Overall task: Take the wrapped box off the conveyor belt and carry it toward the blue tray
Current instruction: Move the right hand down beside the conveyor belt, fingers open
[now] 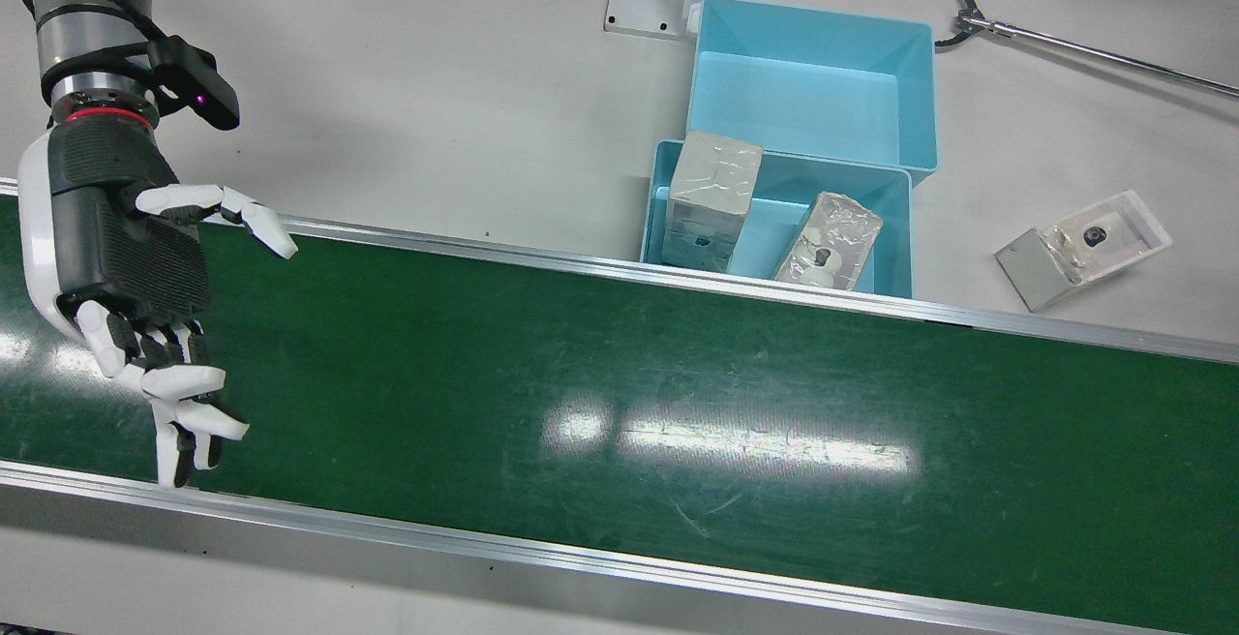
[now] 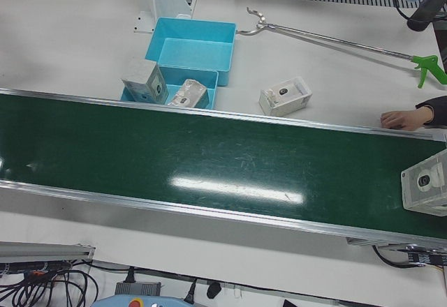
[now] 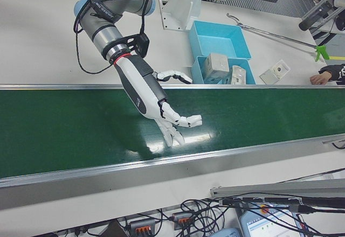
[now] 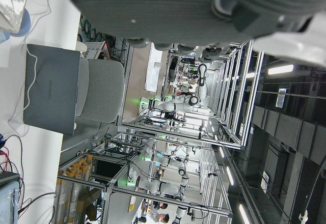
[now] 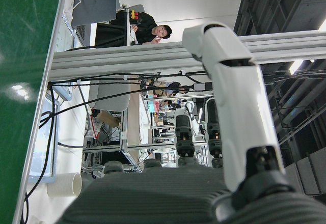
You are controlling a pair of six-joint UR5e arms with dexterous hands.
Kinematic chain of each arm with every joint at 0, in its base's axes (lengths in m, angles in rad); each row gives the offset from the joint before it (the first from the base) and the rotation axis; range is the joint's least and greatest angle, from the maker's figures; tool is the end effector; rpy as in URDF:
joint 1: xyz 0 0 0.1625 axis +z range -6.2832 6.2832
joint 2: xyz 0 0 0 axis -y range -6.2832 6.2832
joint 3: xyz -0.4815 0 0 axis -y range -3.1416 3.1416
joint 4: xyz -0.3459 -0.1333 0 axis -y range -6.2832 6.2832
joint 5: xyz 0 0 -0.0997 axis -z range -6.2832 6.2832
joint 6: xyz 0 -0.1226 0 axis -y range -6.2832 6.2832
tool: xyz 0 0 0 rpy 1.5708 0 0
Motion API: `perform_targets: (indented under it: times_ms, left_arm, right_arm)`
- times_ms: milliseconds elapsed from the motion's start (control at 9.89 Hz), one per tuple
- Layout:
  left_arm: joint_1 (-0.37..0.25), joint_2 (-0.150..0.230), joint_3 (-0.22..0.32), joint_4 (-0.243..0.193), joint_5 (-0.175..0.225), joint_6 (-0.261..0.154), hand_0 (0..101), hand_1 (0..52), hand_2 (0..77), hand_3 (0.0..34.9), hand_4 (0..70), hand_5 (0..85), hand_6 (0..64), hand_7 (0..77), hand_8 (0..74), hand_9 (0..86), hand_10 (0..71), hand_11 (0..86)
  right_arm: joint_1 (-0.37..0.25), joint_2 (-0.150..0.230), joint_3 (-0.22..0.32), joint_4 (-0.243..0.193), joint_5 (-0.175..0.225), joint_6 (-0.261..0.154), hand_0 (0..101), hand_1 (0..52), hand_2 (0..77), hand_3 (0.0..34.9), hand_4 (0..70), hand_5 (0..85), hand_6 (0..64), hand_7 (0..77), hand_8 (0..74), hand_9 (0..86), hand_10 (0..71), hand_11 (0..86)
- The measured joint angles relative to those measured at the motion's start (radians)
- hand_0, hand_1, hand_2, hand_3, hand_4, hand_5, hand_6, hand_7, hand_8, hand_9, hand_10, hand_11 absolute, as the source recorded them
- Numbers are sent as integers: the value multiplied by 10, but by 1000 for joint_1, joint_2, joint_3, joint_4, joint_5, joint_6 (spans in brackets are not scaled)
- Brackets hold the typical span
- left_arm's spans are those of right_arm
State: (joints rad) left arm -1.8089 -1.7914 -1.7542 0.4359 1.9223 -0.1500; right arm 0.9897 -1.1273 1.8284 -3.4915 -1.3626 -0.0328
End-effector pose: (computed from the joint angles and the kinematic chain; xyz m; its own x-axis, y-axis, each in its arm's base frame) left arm -0.2148 -0.4987 0.5997 -0.9813 -0.1071 0.1602 -0.1559 -0.0475 -0.9866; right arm -0.2066 -0.6035 0.4266 -0.9300 0.3652 -0.0403 0.1584 0.2997 -0.9408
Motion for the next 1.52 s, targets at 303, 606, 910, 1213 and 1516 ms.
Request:
perform_targets:
  times_ms: [303, 606, 910, 1213, 1516]
  left_arm:
    - [0, 0, 0, 0, 0, 0, 0, 0, 5, 0, 0, 11, 0, 0, 0, 0, 5, 0]
    - [0, 0, 0, 0, 0, 0, 0, 0, 5, 0, 0, 11, 0, 5, 0, 0, 5, 0]
    - [0, 0, 0, 0, 0, 0, 0, 0, 5, 0, 0, 11, 0, 5, 0, 0, 5, 0]
    - [0, 0, 0, 0, 0, 0, 0, 0, 5, 0, 0, 11, 0, 5, 0, 0, 5, 0]
    - [0, 0, 0, 0, 0, 0, 0, 0, 11, 0, 0, 11, 0, 5, 0, 0, 5, 0]
  right_arm:
    - [-5, -2, -5, 10, -3, -6, 517, 185, 196, 98, 115, 322, 49, 218, 0, 60, 0, 16]
    - [-9, -17, -61, 133, -5, -2, 492, 147, 131, 83, 98, 316, 38, 191, 0, 60, 0, 16]
    - [-9, -39, -77, 175, -14, 0, 492, 158, 169, 79, 136, 333, 49, 218, 0, 65, 0, 16]
    - [-11, -44, -78, 180, -26, -3, 497, 180, 180, 90, 125, 338, 49, 229, 22, 65, 0, 16]
    - [-12, -54, -76, 135, -27, -21, 496, 196, 218, 93, 125, 338, 44, 240, 5, 65, 0, 16]
